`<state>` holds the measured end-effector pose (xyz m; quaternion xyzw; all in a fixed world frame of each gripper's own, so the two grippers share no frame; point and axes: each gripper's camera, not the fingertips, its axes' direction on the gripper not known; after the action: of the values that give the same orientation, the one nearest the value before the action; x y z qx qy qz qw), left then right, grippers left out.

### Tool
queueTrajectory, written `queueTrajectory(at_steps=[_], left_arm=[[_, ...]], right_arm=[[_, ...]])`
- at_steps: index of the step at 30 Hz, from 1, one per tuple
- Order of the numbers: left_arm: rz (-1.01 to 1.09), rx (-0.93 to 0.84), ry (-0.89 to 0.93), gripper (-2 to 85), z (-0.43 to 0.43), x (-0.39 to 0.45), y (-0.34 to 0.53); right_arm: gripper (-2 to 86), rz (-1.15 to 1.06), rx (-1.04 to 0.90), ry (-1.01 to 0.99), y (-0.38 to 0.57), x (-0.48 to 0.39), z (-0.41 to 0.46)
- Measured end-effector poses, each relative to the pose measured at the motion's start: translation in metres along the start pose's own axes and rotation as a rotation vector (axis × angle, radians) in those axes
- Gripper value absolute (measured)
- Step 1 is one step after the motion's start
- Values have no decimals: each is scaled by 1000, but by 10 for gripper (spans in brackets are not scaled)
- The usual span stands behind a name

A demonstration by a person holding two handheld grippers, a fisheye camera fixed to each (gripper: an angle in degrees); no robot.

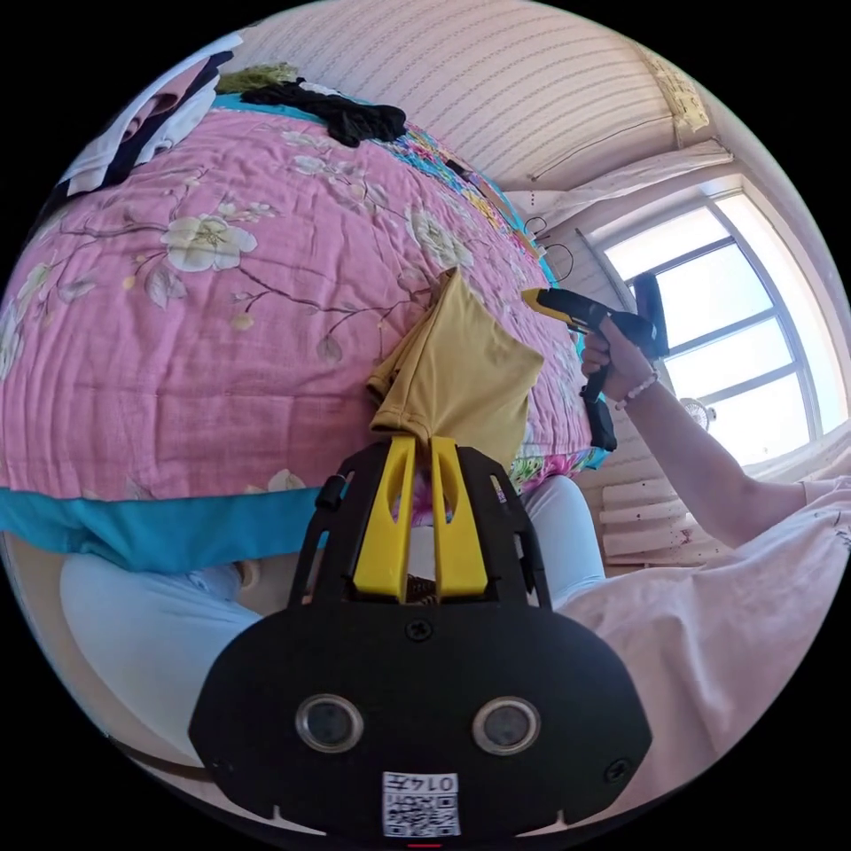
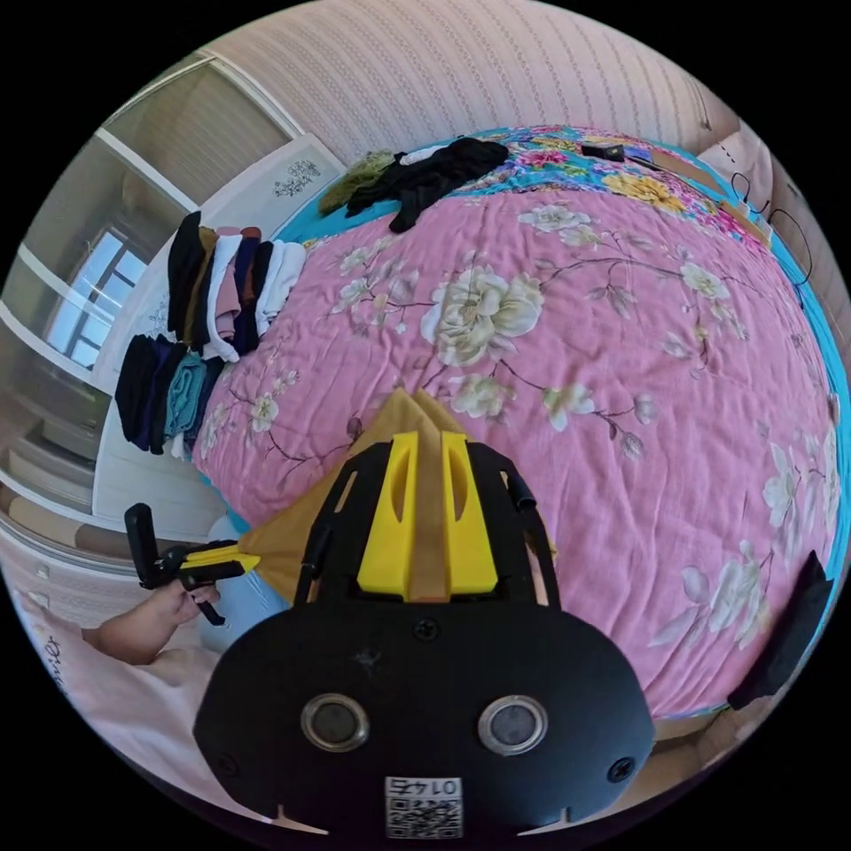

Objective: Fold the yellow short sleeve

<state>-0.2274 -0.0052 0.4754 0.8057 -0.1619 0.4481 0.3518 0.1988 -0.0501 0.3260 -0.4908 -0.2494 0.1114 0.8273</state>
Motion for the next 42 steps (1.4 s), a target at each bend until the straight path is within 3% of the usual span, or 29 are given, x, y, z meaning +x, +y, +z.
queueTrajectory(at_steps=[8, 15, 19, 26, 32, 36, 39, 42], left_arm=[[-61, 14, -7, 43, -2, -11, -9], [-49, -20, -53, 60, 9, -13, -23], [-61, -13, -66, 60, 7, -18, -20], [-89, -2, -104, 73, -4, -18, -7], [-10, 79, -65, 140, 5, -1, -8], [-50, 12, 0, 141, 49, 12, -20], [-4, -2, -81, 105, 69, 32, -23], [12, -23, -87, 46, 83, 40, -22]], right_arm=[[101, -228, -72, 147, -18, -51, 57], [5, -198, -182, 282, -29, -68, 106], [2, -200, -59, 226, -28, -62, 78], [72, -216, -72, 203, -25, -46, 68], [135, -282, -70, 115, -14, -28, 62], [114, -253, -232, 56, -2, -17, 92], [39, -297, -222, 71, 14, -18, 86], [29, -313, -238, -6, 28, -12, 73]])
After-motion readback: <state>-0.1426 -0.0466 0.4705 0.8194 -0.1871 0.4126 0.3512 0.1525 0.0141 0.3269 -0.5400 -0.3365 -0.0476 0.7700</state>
